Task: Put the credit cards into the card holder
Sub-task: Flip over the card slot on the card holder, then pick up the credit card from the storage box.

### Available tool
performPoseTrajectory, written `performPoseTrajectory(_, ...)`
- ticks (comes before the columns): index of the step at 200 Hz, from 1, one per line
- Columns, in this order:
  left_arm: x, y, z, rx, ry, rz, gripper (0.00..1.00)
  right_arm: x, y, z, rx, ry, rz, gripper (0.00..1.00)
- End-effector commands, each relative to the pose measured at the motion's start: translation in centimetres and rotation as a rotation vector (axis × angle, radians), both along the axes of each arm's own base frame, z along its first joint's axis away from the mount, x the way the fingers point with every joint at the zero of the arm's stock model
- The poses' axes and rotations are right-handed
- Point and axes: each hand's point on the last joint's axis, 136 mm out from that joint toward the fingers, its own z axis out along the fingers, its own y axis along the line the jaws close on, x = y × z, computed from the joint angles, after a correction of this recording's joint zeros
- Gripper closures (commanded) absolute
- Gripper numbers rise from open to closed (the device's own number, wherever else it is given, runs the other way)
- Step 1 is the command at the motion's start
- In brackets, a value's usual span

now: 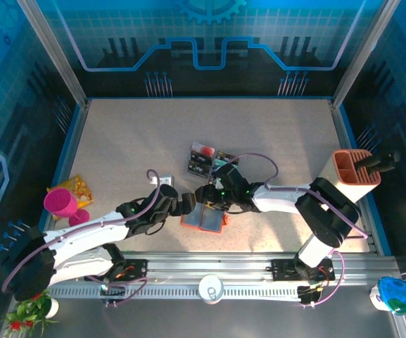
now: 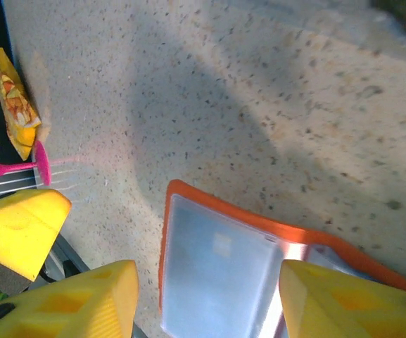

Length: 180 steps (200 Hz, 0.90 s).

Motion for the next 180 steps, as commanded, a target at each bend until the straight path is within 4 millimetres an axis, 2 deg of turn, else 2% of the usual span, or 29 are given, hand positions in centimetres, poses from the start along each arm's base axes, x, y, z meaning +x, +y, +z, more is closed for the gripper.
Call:
performPoseTrajectory(1, -2.0, 0.3, -3.1, 0.093, 0.115, -0.08, 0.01, 1.9, 0.4, 6.2, 0.103, -0.138, 0.023, 0.44)
performPoseTrajectory(19, -2.2, 0.6, -3.9, 0.109, 0.132, -0.073, 0.01, 2.3, -1.3, 7.0, -0.003, -0.188, 0.061, 0.44)
performPoseTrajectory(23, -2.2, 0.6, -4.1, 0.112, 0.134, -0.072, 0.01, 2.7, -1.5, 7.9, -0.029, -0.216, 0.074, 0.44)
performPoseTrajectory(33, -2.4, 0.9, -4.6, 0.119, 0.146, -0.066, 0.01, 3.1, -2.4, 8.4, -0.116, -0.249, 0.116, 0.44)
performPoseTrajectory(69, -3.0, 1.4, -5.8, 0.138, 0.169, -0.052, 0.01, 4.1, -5.2, 9.0, -0.404, -0.347, 0.281, 0.44)
performPoseTrajectory(121, -3.1, 2.1, -6.2, 0.155, 0.172, -0.028, 0.01, 5.4, -6.8, 7.6, -0.641, -0.372, 0.449, 0.47)
performPoseTrajectory(180, -3.3, 2.5, -6.6, 0.159, 0.177, -0.015, 0.01, 6.8, -7.5, 5.5, -0.836, -0.38, 0.545, 0.58)
